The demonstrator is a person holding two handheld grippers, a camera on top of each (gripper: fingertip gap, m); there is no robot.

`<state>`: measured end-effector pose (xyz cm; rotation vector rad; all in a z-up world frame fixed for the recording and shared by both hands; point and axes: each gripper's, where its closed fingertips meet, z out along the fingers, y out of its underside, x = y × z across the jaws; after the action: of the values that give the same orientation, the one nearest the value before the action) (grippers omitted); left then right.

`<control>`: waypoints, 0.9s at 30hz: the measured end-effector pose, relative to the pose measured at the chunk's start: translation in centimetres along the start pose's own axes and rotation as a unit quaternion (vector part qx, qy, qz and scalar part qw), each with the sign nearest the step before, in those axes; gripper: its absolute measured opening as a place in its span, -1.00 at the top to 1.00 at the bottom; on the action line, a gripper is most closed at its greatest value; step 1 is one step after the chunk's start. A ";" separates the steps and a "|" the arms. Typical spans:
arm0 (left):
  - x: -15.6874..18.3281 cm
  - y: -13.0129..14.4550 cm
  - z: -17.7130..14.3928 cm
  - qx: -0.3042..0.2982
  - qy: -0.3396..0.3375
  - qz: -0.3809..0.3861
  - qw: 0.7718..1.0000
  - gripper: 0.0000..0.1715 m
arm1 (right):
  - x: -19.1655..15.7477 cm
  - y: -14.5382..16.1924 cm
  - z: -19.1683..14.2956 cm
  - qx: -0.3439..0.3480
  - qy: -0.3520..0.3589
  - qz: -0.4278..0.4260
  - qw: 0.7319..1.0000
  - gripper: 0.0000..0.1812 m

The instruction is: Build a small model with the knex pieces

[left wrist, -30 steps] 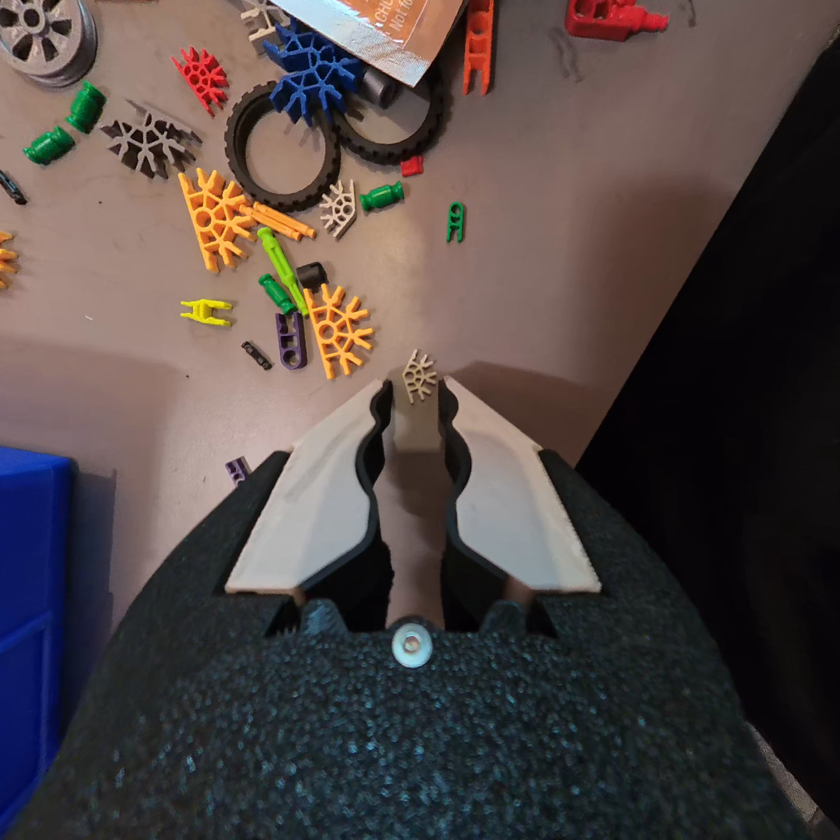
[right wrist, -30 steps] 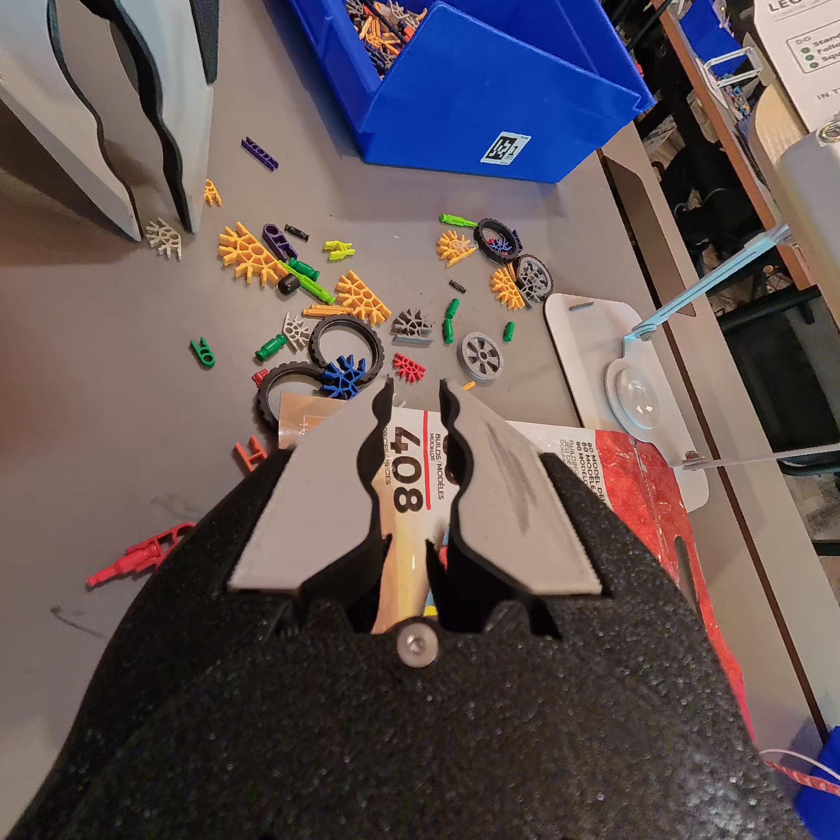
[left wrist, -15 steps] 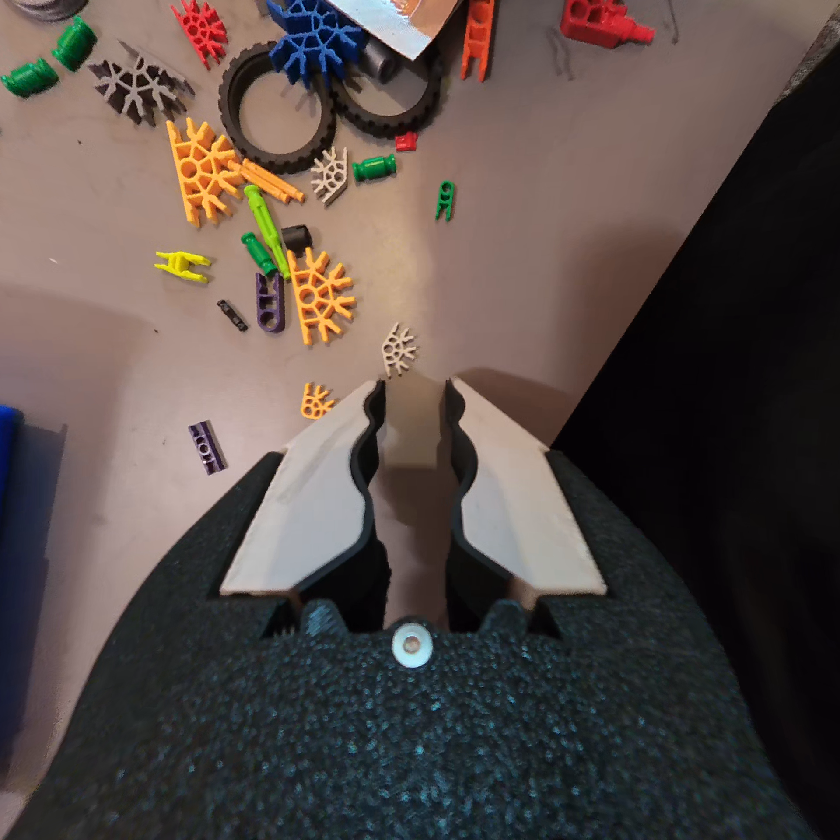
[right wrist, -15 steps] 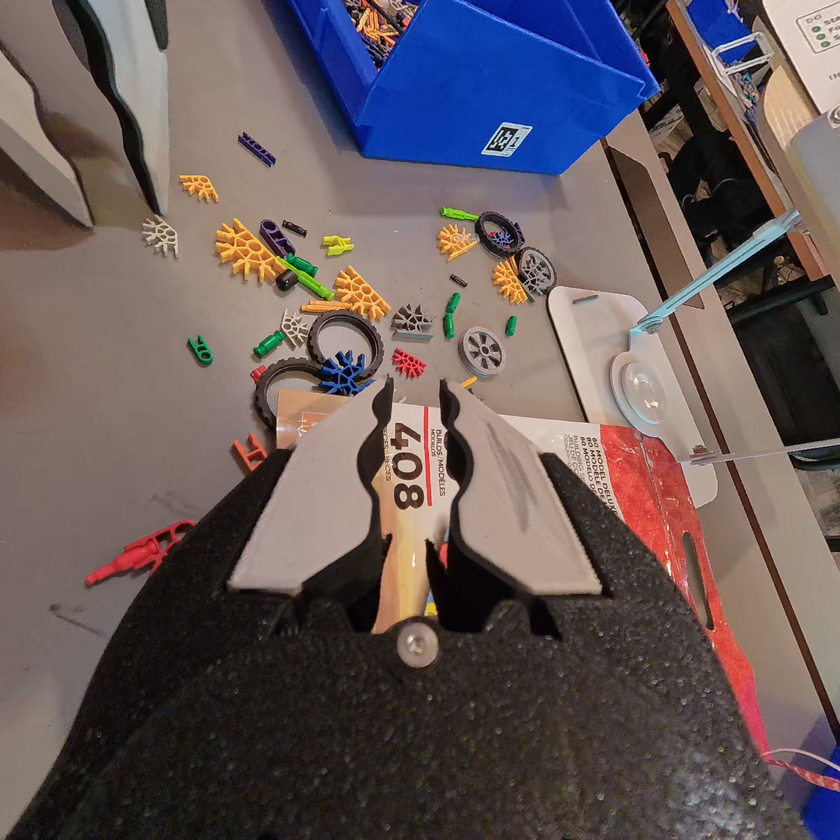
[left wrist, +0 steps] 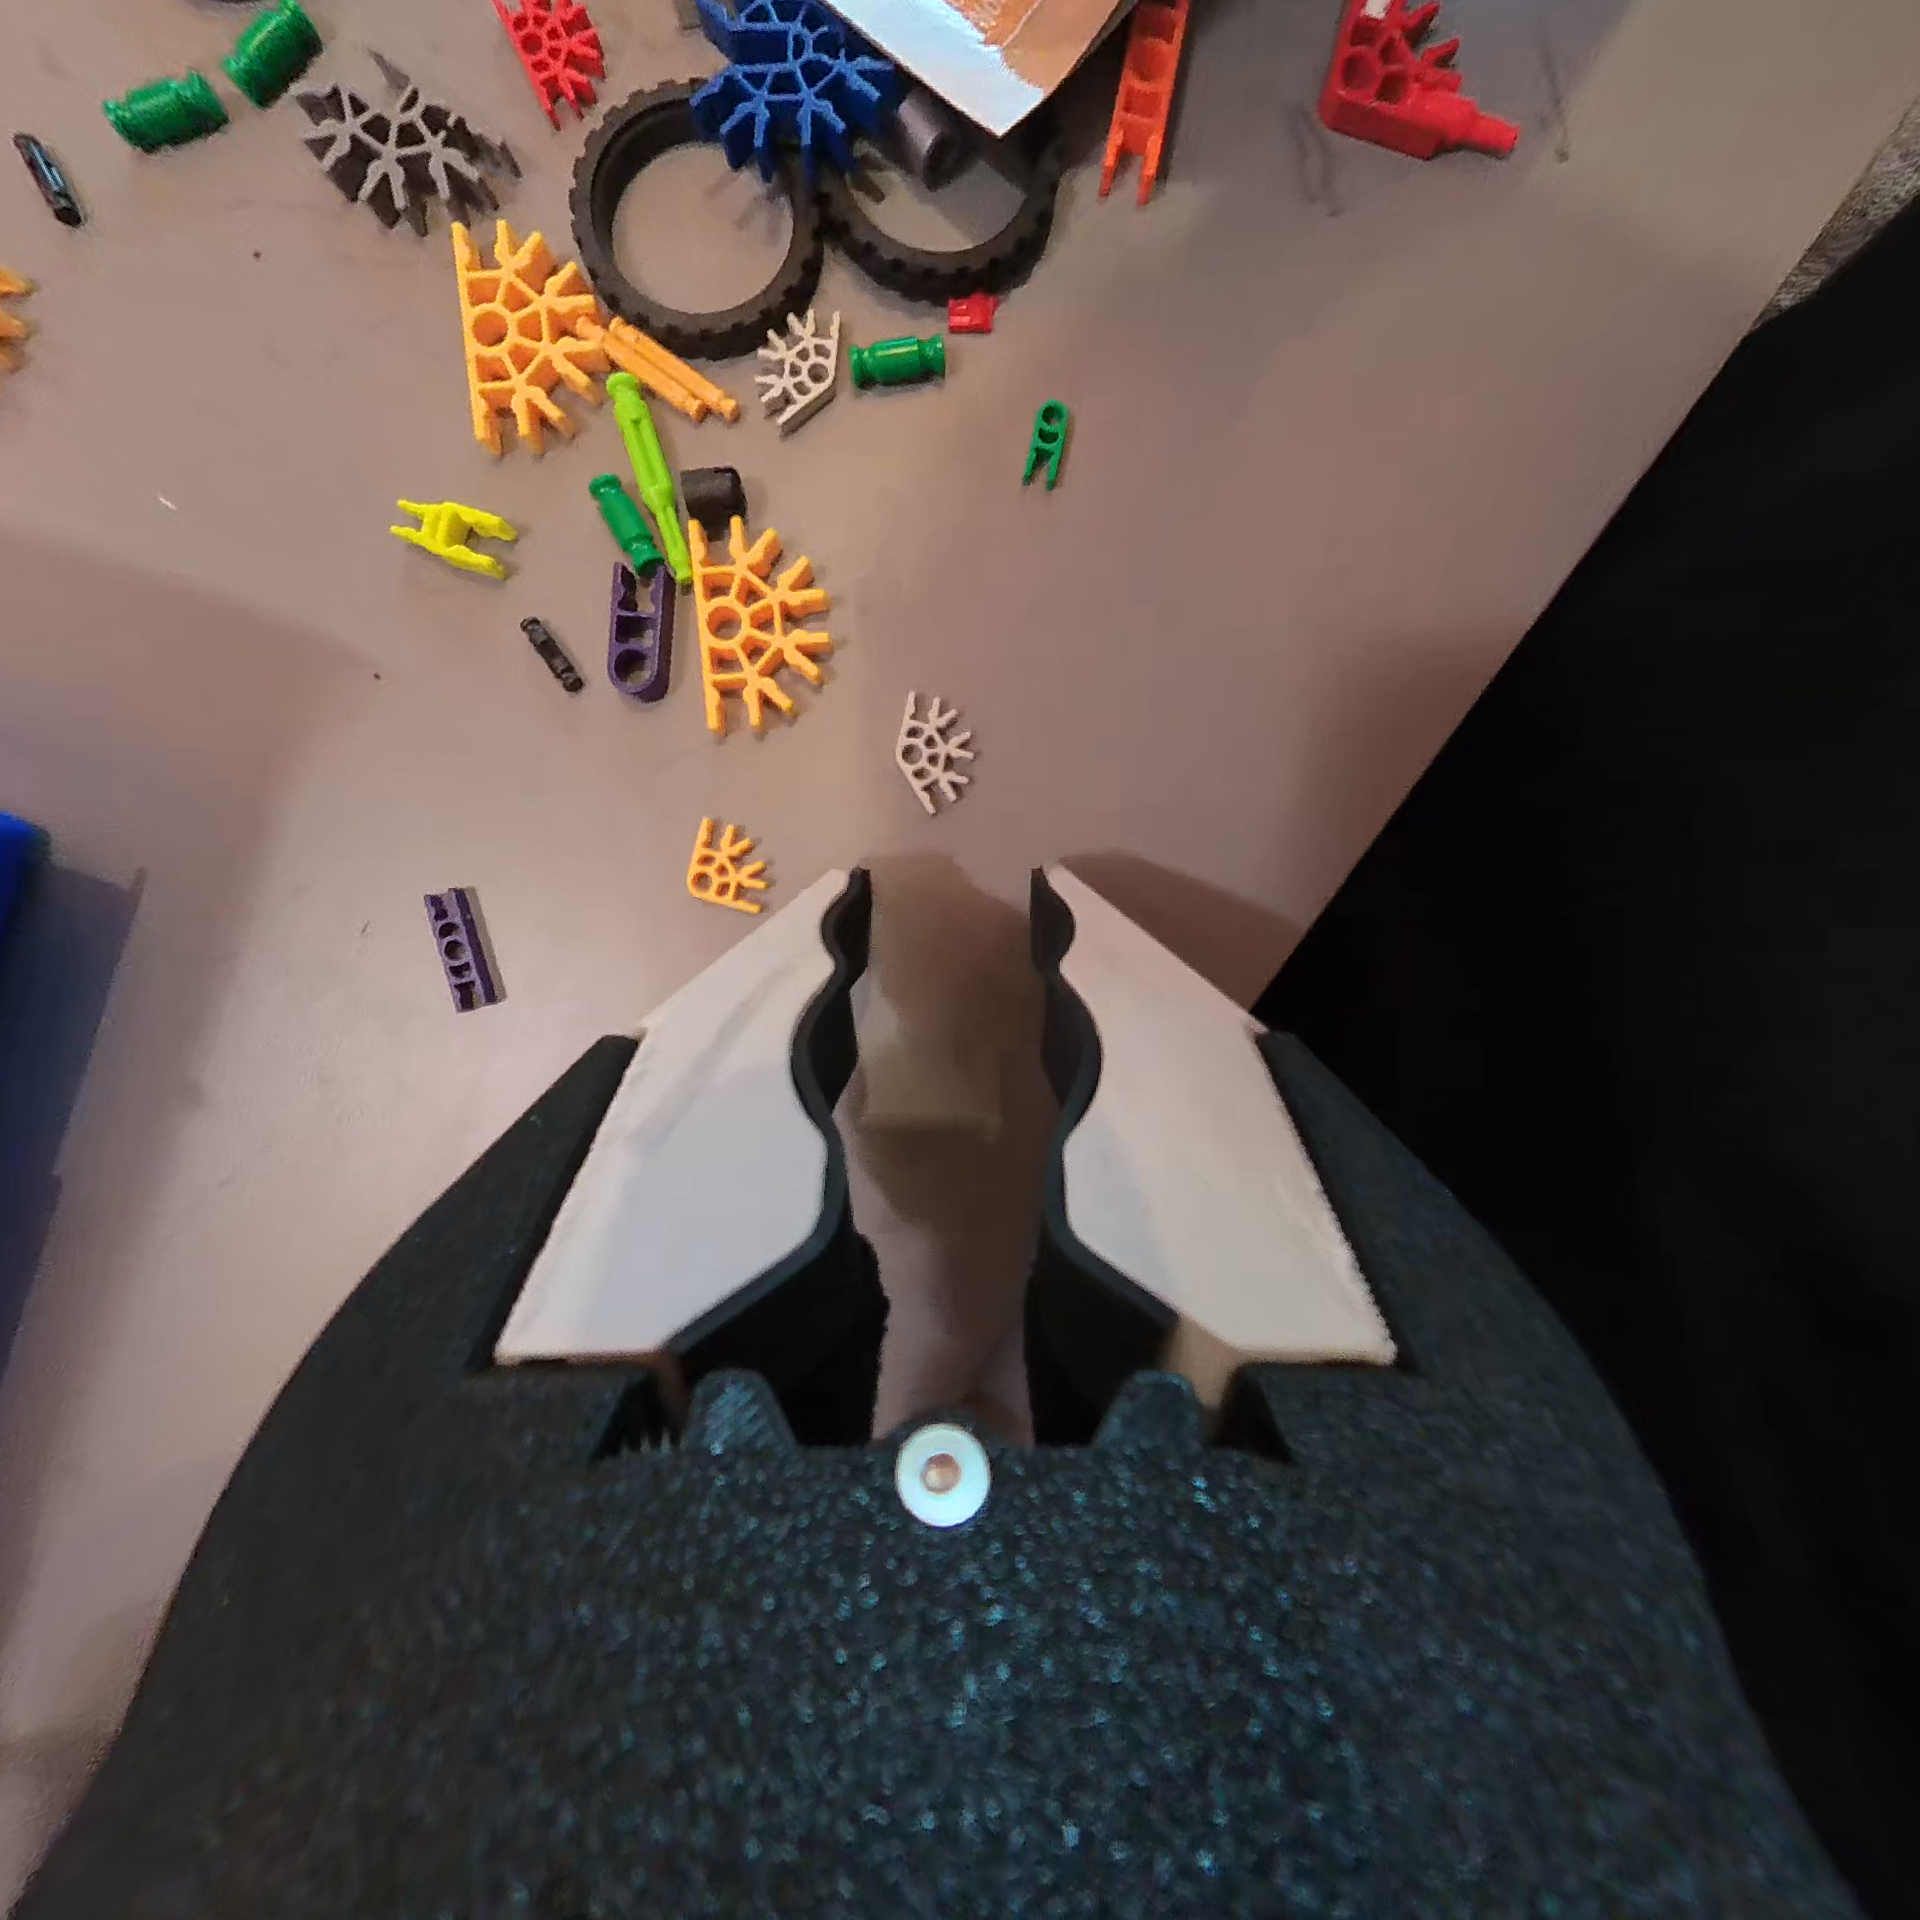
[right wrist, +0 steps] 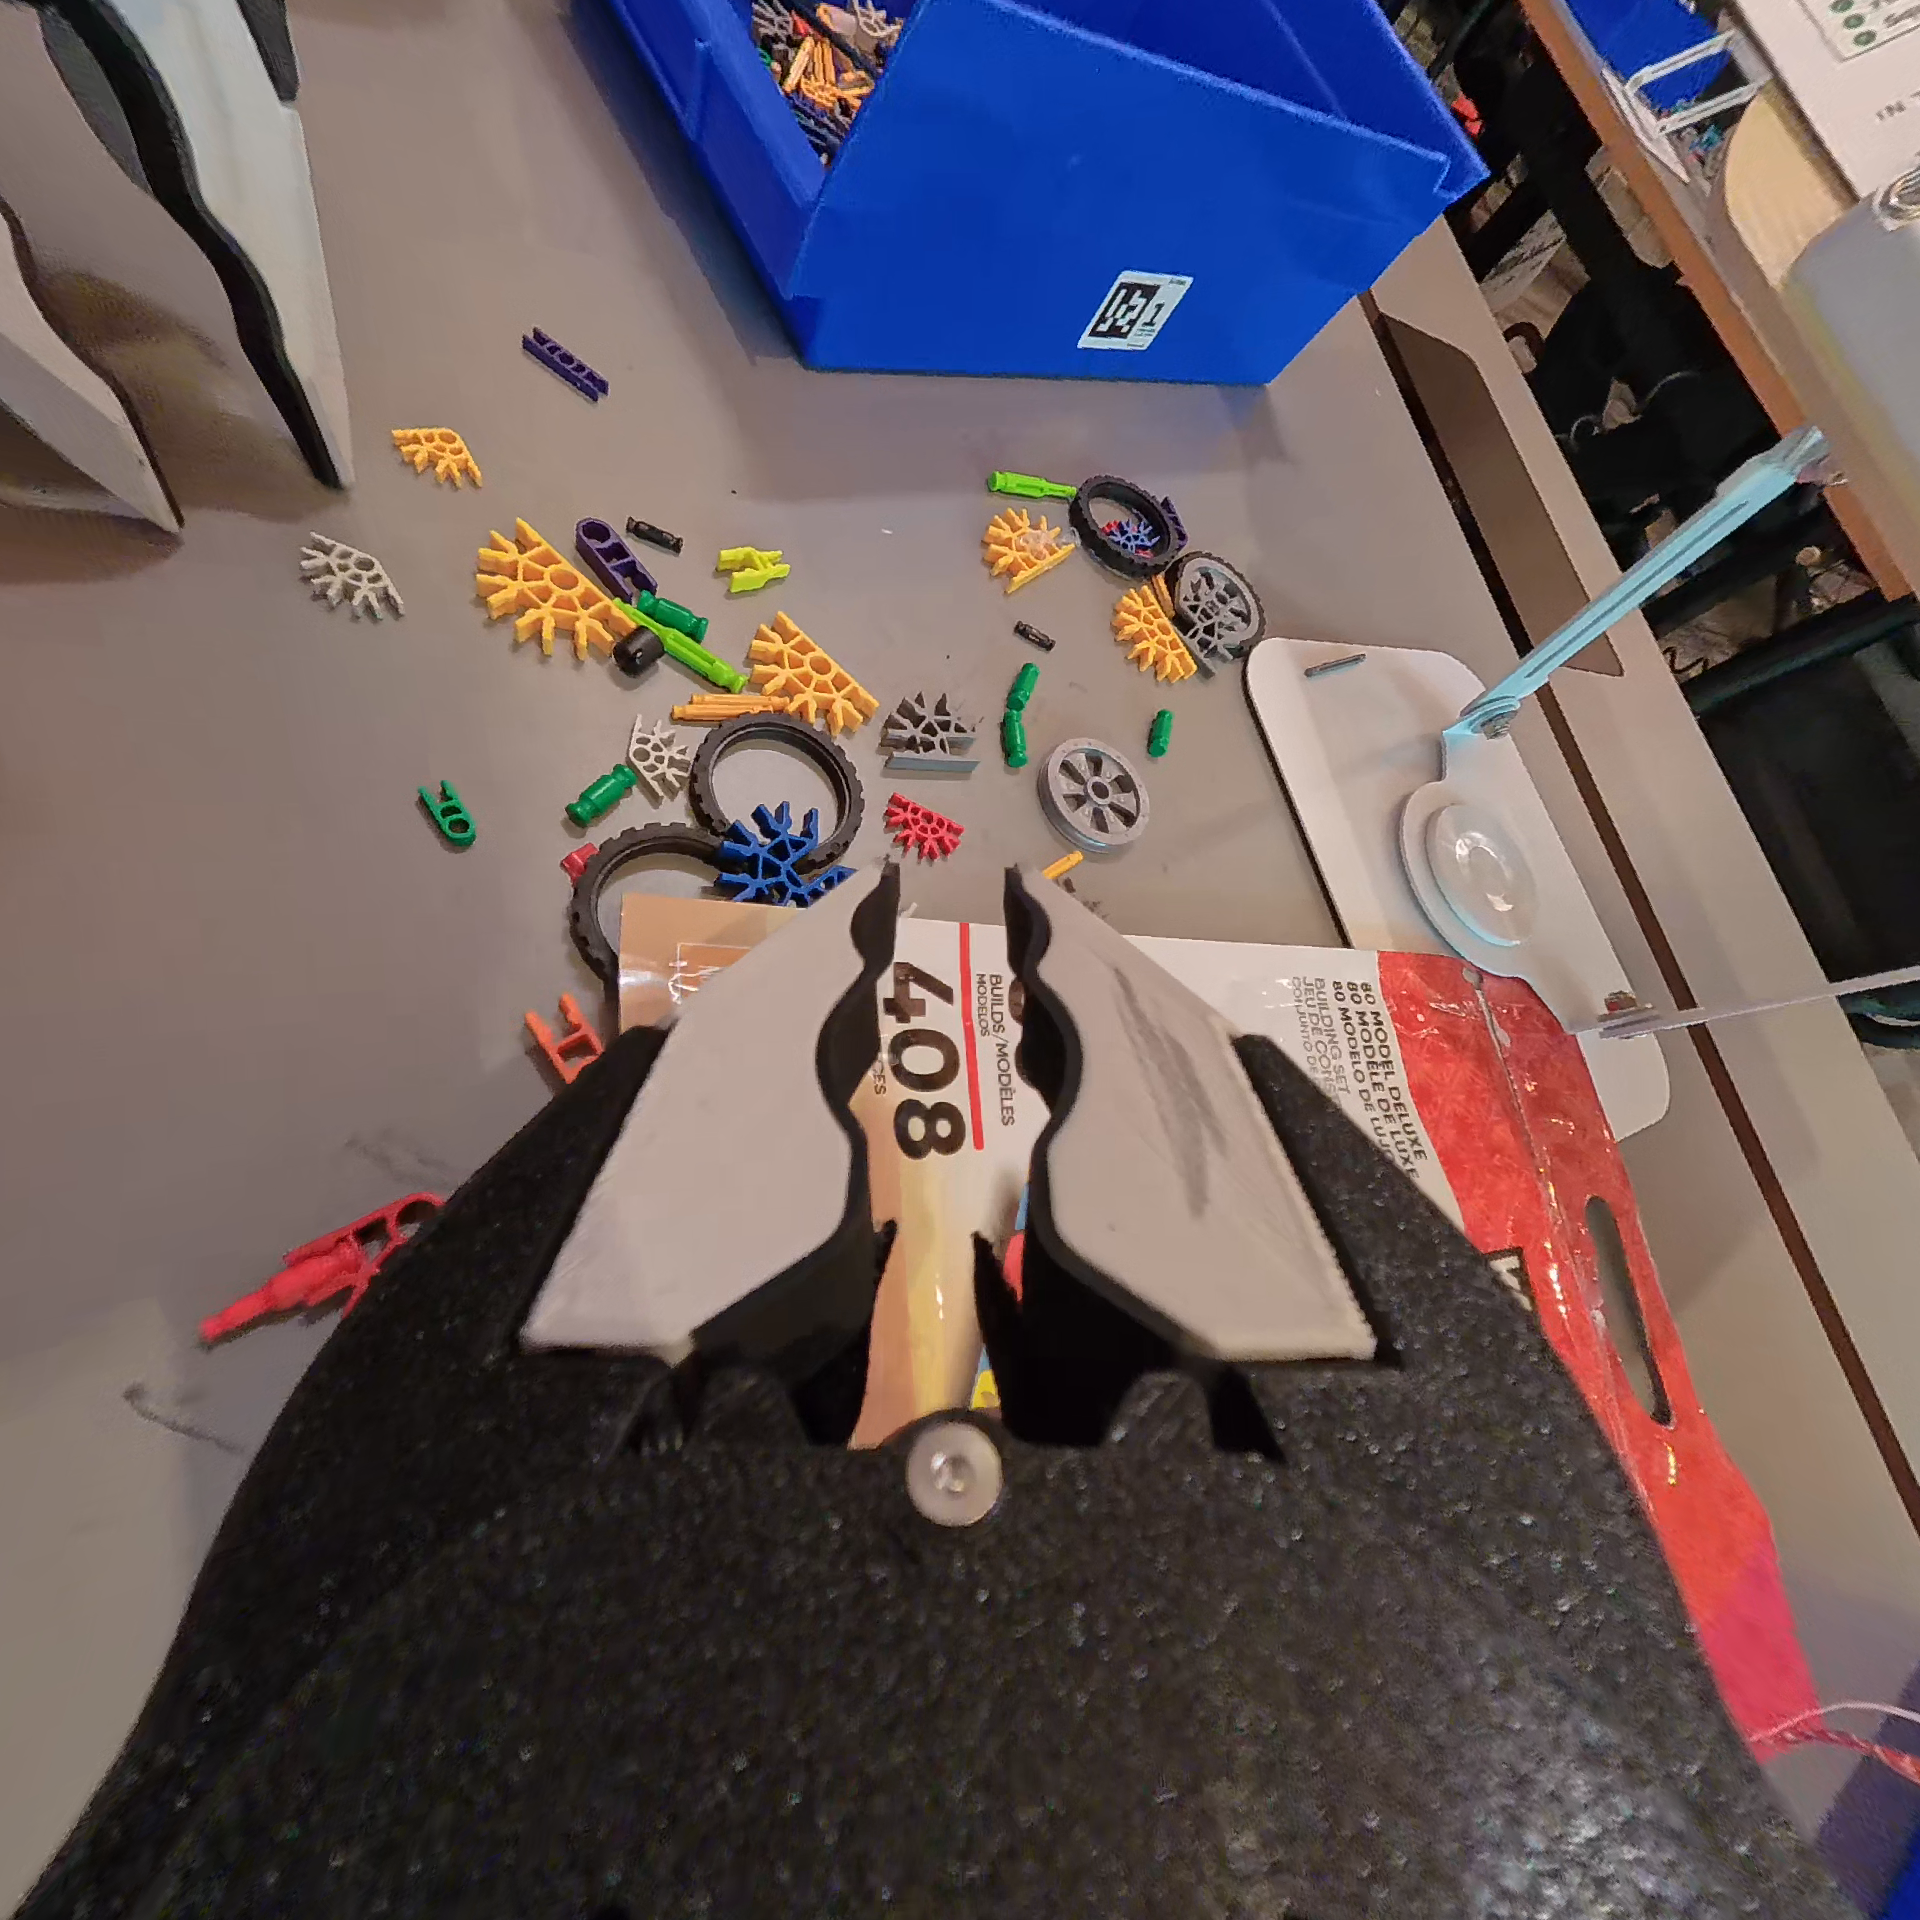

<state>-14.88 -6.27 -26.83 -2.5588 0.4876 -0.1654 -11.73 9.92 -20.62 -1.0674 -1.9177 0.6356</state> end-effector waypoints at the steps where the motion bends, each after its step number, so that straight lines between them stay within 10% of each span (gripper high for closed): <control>1: 0.0 -0.1 0.1 0.004 -0.003 0.004 1.000 0.67 | 0.0 0.1 0.1 -0.002 -0.002 0.000 1.000 0.79; 11: 4.2 -1.7 0.9 0.047 0.050 0.019 0.997 0.60 | -0.2 0.3 0.3 0.001 -0.012 0.010 1.000 0.79; 27: 0.5 -2.2 1.3 0.081 -0.030 0.042 0.995 0.68 | -3.8 -1.1 1.0 0.010 -0.100 -0.001 0.995 0.79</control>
<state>-13.48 -4.10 -26.77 -2.3745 0.5351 -0.0938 -11.91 6.01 -21.90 -1.0221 -2.0777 0.7842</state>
